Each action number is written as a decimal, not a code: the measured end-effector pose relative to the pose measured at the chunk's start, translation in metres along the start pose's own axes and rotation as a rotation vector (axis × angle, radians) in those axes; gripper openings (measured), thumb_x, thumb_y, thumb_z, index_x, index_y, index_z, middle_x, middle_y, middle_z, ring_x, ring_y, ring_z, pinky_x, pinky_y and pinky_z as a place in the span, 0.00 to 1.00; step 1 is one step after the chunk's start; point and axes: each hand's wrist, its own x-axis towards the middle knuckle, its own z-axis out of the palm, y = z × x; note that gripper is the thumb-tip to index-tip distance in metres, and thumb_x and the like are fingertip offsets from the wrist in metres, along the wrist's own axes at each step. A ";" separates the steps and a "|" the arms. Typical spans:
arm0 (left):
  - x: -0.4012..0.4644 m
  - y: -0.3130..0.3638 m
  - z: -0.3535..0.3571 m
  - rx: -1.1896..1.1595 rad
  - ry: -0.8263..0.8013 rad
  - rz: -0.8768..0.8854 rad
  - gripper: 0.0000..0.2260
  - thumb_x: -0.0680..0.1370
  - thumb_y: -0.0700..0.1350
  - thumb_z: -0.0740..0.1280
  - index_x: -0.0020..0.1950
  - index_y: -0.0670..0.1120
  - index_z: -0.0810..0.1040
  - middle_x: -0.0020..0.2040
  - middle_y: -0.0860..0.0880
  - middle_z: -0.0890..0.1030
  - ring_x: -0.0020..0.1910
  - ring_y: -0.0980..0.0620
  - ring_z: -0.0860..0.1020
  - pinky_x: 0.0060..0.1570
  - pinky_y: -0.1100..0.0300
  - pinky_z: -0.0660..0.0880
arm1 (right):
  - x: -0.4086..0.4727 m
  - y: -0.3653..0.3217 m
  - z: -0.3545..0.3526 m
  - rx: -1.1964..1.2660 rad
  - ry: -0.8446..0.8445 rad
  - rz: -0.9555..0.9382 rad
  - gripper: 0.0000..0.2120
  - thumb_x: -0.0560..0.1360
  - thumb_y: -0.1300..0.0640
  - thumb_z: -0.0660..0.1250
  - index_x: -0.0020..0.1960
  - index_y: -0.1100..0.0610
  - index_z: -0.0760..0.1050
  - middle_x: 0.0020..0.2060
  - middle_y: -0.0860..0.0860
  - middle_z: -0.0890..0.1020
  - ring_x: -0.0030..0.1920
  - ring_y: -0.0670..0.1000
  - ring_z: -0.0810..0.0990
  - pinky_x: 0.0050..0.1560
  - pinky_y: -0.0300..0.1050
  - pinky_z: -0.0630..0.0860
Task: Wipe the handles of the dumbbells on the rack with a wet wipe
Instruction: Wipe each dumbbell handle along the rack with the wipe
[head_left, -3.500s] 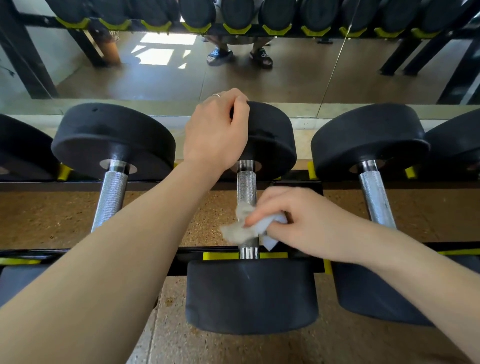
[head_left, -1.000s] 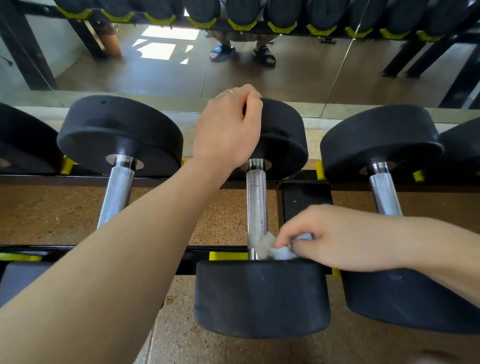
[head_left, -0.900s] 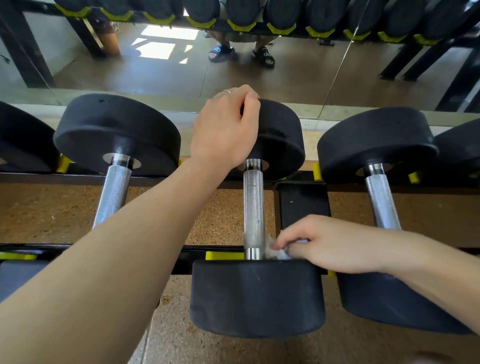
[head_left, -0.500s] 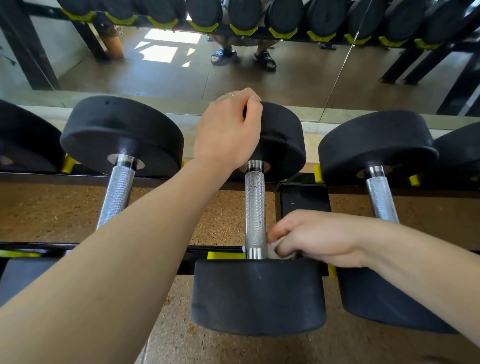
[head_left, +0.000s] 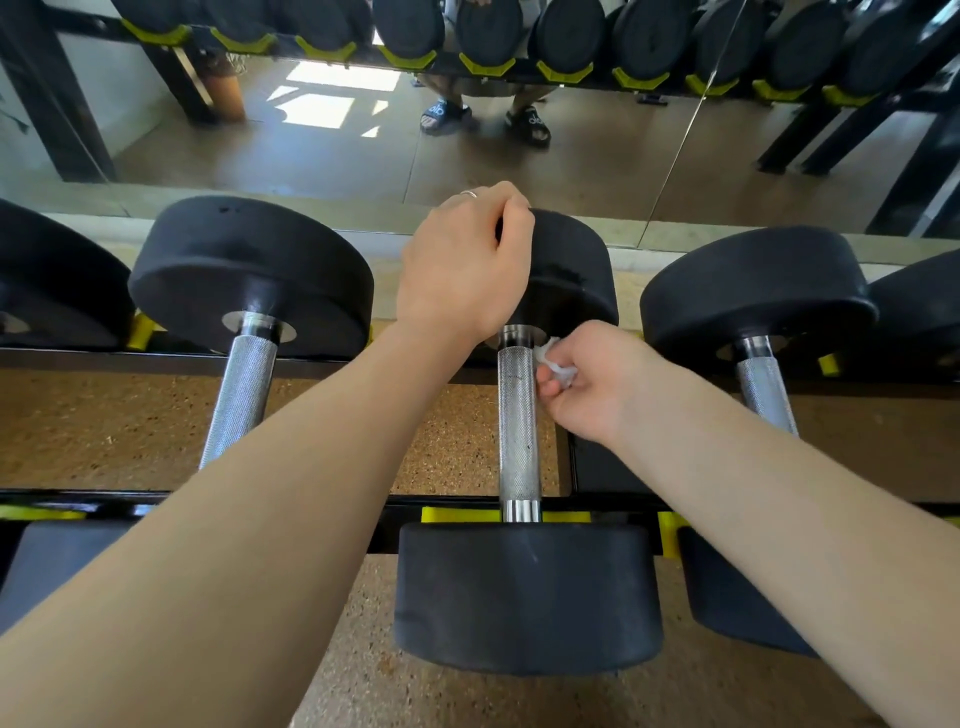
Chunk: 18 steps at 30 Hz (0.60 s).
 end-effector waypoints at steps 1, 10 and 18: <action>0.000 0.000 0.000 -0.001 -0.002 -0.002 0.16 0.84 0.48 0.52 0.44 0.47 0.75 0.35 0.53 0.72 0.41 0.52 0.72 0.35 0.58 0.62 | -0.002 0.000 0.003 -0.014 0.042 -0.015 0.08 0.81 0.66 0.55 0.46 0.63 0.71 0.37 0.55 0.73 0.29 0.45 0.68 0.25 0.35 0.64; 0.001 0.000 -0.001 -0.004 -0.031 -0.019 0.16 0.84 0.49 0.51 0.45 0.46 0.75 0.38 0.52 0.74 0.44 0.50 0.72 0.38 0.56 0.64 | -0.051 0.040 -0.026 -1.284 -0.228 -1.112 0.16 0.78 0.64 0.59 0.59 0.52 0.80 0.49 0.50 0.83 0.40 0.40 0.78 0.38 0.31 0.72; 0.002 0.001 -0.005 0.043 -0.087 0.037 0.17 0.86 0.49 0.47 0.46 0.45 0.71 0.39 0.49 0.73 0.45 0.46 0.74 0.46 0.49 0.71 | -0.056 0.021 -0.029 -1.771 -0.634 -0.731 0.19 0.72 0.66 0.61 0.48 0.49 0.86 0.51 0.42 0.84 0.56 0.41 0.78 0.66 0.41 0.70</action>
